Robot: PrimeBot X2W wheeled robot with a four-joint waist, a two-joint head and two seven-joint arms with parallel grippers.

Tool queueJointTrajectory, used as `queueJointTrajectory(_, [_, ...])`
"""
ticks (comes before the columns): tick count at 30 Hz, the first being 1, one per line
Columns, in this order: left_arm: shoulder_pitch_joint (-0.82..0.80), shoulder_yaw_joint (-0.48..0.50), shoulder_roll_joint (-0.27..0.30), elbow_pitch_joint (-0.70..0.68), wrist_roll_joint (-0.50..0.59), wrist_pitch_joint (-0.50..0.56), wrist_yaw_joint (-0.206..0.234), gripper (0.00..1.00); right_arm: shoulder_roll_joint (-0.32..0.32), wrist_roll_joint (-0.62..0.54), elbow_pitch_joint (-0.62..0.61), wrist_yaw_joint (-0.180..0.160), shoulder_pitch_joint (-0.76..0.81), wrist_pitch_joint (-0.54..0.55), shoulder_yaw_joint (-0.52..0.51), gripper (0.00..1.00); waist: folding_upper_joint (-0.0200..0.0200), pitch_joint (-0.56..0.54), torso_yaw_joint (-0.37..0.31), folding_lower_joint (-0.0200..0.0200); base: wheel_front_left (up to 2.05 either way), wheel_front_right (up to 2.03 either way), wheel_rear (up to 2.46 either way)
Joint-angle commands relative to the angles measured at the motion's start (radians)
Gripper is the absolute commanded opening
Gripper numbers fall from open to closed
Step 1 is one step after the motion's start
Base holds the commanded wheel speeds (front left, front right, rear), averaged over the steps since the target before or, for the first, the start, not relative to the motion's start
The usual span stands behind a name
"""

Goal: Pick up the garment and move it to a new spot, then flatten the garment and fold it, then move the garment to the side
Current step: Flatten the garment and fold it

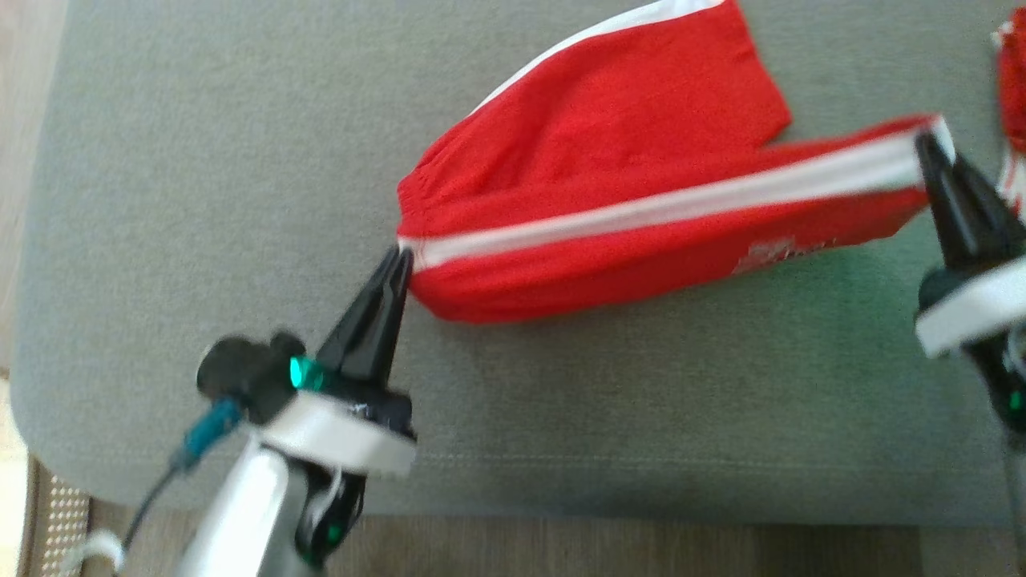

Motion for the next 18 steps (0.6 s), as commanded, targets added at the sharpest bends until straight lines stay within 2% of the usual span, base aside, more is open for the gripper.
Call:
queueJointTrajectory(1, [-0.057,0.033,0.002,-0.006,-0.019,-0.005,0.001,0.00,-0.020,-0.010,-0.006,0.000,-0.050,0.008,0.014,0.00,-0.0001,0.029,0.027,0.0000,0.00,0.00,0.00])
queueJointTrajectory(8, [-0.247,0.034,-0.054,0.193,-0.147,0.029,0.006,0.00,-0.082,-0.045,0.245,0.000,-0.350,0.063,0.112,0.00,-0.0001,0.107,0.084,0.0000,0.00,0.00,0.00])
queueJointTrajectory(14, [-0.365,0.033,-0.069,0.316,-0.230,0.039,0.025,0.00,-0.111,-0.056,0.424,0.000,-0.572,0.066,0.218,0.00,-0.0001,0.149,0.114,0.0000,0.00,0.00,0.00])
queueJointTrajectory(18, [-0.430,0.012,-0.071,0.379,-0.259,0.036,0.022,0.00,-0.117,-0.060,0.543,0.000,-0.691,0.071,0.275,0.00,-0.0001,0.177,0.131,0.0000,0.00,0.00,0.00])
